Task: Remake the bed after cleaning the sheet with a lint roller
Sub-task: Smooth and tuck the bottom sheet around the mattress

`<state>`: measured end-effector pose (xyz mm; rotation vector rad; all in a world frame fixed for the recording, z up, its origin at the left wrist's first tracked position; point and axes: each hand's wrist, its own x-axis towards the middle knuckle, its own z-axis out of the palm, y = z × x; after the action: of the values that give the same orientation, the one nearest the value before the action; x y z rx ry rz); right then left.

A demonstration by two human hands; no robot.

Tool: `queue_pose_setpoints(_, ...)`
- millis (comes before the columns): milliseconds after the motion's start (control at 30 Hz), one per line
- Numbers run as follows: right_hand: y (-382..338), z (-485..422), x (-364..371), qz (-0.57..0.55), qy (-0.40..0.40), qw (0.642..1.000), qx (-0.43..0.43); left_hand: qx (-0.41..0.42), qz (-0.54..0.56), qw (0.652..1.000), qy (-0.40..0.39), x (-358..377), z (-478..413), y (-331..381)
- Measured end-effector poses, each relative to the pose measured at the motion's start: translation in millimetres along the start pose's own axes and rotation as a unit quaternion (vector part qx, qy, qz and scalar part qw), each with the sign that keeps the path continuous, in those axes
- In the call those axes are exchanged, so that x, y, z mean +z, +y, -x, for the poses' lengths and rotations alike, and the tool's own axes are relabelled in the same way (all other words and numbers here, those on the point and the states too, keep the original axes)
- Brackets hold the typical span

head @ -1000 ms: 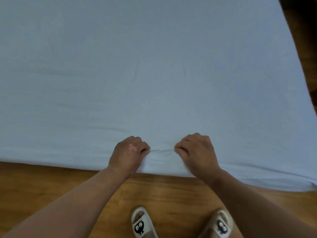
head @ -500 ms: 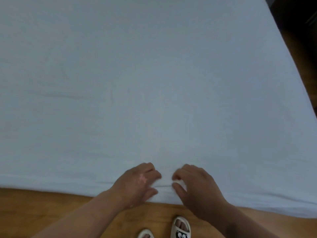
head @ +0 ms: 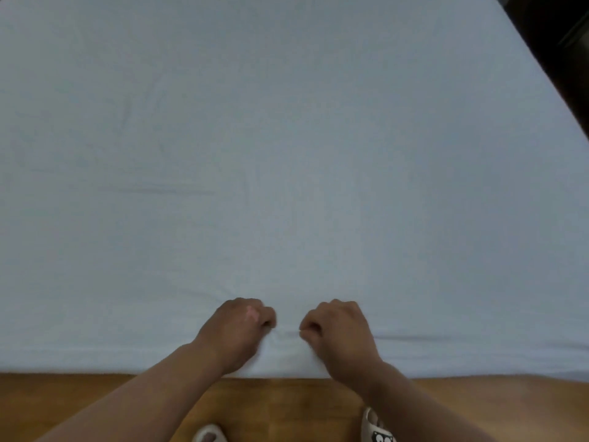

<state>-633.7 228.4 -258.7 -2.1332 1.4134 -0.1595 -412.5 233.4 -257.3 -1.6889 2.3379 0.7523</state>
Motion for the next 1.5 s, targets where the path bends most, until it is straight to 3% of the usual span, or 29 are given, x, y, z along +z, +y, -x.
queue_pose_setpoints(100, -10, 5, -4, 0.021, -0.043, 0.999, 0.02, 0.032, -0.019, 0.997, -0.071, -10, -1, 8)
queue_pose_setpoints(200, -30, 2, -2, 0.081, -0.071, 0.993, 0.052, 0.049, -0.032, 0.995, -0.086, -24, 4, 14)
queue_pose_setpoints(300, -72, -7, 13, 0.041, -0.058, 0.997, 0.044, 0.07, 0.027, 0.997, -0.016, -38, 34, -34)
queue_pose_setpoints(367, -111, -20, 38, 0.004, -0.026, 1.0, 0.014, 0.077, -0.029, 0.993, 0.082, -39, 61, -96)
queue_pose_setpoints(433, -148, -42, 70, 0.0, 0.02, 1.0, -0.017, 0.038, -0.087, 0.984, 0.153, -29, 89, -160)
queue_pose_setpoints(500, -177, -68, 98, 0.016, 0.044, 0.998, -0.028, -0.005, -0.083, 0.982, 0.171, -20, 106, -195)
queue_pose_setpoints(700, -197, -98, 118, 0.052, 0.061, 0.997, 0.009, -0.059, -0.035, 0.989, 0.132, -27, 91, -203)
queue_pose_setpoints(800, -196, -99, 110, 0.018, 0.014, 1.0, -0.001, -0.052, 0.001, 0.997, 0.055, -39, 92, -211)
queue_pose_setpoints(933, -201, -90, 109, 0.022, -0.077, 0.997, -0.003, -0.011, -0.039, 0.999, -0.025, -37, 98, -204)
queue_pose_setpoints(1067, -213, -93, 96, 0.034, -0.115, 0.993, 0.01, 0.017, 0.002, 0.999, -0.031, -42, 104, -215)
queue_pose_setpoints(1133, -231, -96, 94, 0.016, -0.105, 0.994, -0.005, 0.032, 0.024, 0.999, 0.006, -49, 120, -241)
queue_pose_setpoints(1233, -280, -112, 112, -0.047, -0.088, 0.995, -0.031, 0.004, -0.025, 0.993, 0.116, -49, 163, -312)
queue_pose_setpoints(1367, -351, -152, 164, -0.054, -0.053, 0.996, -0.037, -0.075, -0.076, 0.988, 0.114, -54, 209, -390)
queue_pose_setpoints(1500, -386, -167, 208, 0.009, 0.045, 0.998, 0.035, -0.05, -0.057, 0.991, 0.107, -53, 200, -418)
